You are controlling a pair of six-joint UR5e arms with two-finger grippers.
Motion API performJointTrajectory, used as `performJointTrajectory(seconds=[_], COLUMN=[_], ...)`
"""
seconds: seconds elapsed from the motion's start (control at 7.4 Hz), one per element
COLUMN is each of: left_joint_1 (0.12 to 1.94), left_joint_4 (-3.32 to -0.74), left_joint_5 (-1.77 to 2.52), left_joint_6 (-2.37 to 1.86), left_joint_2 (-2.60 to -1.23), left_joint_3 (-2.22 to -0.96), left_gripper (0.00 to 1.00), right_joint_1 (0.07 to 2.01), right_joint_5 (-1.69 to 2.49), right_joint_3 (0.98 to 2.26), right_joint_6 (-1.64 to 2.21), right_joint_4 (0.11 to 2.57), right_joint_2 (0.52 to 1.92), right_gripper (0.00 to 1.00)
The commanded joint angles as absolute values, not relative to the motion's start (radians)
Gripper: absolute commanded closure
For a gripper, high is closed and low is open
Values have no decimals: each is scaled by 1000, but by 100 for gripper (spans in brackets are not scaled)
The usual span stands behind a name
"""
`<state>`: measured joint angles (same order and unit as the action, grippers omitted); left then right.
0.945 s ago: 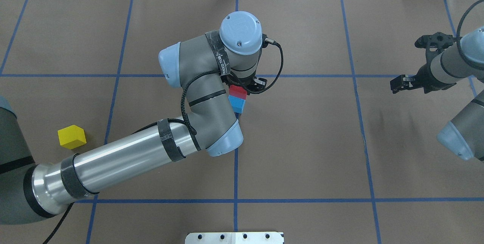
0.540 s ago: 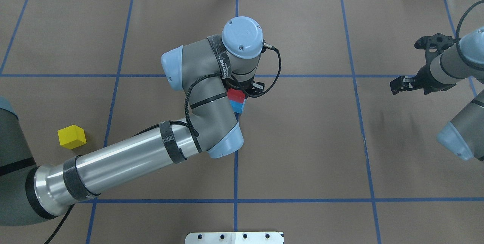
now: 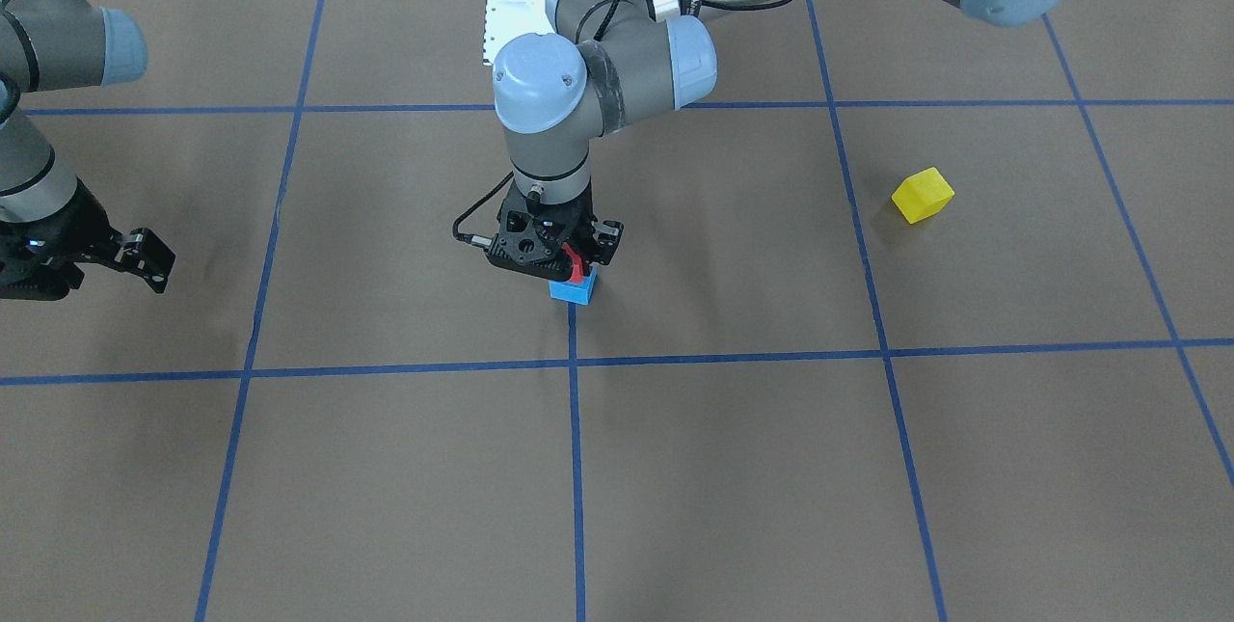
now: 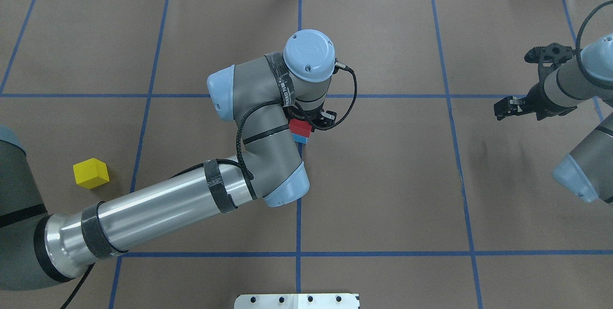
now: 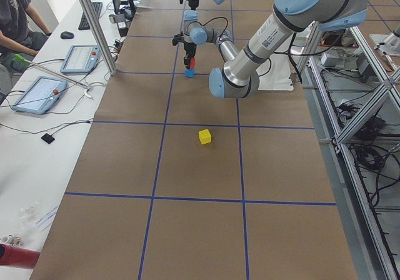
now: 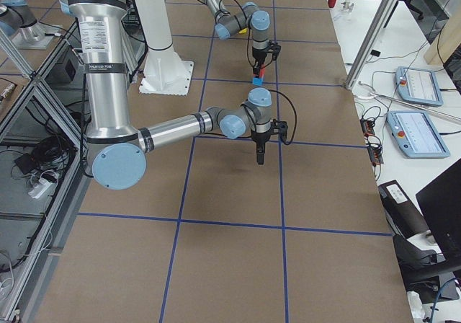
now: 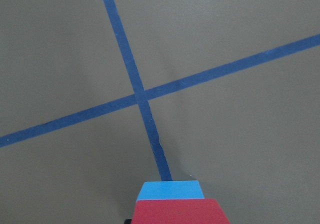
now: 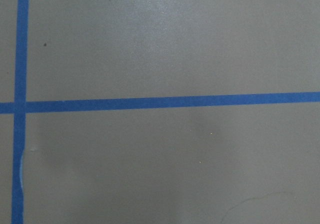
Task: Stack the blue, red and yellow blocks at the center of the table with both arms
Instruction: 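Lower the red cube onto the blue cube with the left gripper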
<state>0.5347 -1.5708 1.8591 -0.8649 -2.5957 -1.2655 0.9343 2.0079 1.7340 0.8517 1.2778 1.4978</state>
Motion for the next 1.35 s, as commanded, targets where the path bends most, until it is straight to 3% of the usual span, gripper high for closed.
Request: performJointTrajectory(seconds=[0.0,1.22], left_joint_1=[535,541], left_joint_4=[-1571,-1588], left_joint_5=[1859,1859], left_joint_6=[-865,-867], left_joint_2=[-2595,-2574], left_joint_3=[-1267,-1267], left_gripper=[100,100], right_joint_1=[934,934], right_joint_5=[2008,2008], right_joint_3=[1733,1733], right_joint_6=[853,856], right_joint_4=[1278,1278], right_joint_2=[1497,1494], right_gripper=[0,0])
